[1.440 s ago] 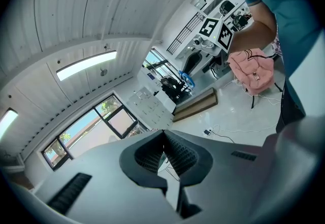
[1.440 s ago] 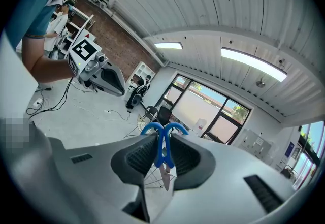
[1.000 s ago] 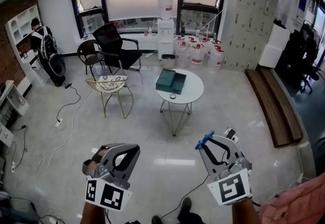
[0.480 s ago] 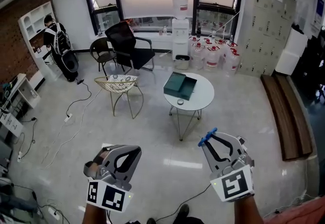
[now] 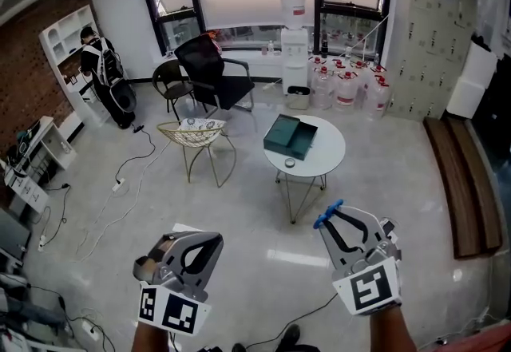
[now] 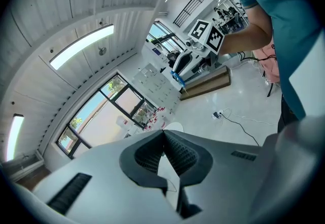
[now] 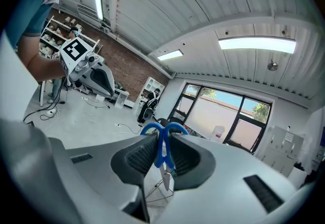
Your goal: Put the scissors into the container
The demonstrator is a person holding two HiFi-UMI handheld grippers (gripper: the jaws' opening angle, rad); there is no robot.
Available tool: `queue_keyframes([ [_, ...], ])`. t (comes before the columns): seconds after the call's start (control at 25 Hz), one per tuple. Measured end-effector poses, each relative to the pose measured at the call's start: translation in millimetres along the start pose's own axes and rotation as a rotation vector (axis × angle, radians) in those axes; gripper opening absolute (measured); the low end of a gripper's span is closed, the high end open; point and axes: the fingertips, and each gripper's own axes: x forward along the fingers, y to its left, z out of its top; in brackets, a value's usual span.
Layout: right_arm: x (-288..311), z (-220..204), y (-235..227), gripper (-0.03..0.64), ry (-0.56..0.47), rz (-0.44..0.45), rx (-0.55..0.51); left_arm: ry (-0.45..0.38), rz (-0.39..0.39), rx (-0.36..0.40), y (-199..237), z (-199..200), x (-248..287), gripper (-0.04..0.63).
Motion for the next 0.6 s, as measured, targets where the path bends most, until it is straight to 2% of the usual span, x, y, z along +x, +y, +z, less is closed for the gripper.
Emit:
queue_keyframes([
  [0.28,-1.4,-13.3,-26.7,0.095,-0.017,0.011,0.008,0.003,-0.001,0.013,1.7,28.7,21.9,0.018],
  [0.4,14.7,-19.8,-23.9,0.095,-0.008,0.009,0.014,0.003,-0.004,0.013,7.1,12.9,29.9,0.018],
  [0.6,62.8,-23.6,-14.2,0.095,0.03,-0.008,0.008,-0.025,-0.025,-0.011,27.5,-38.2,52.1,0.018],
])
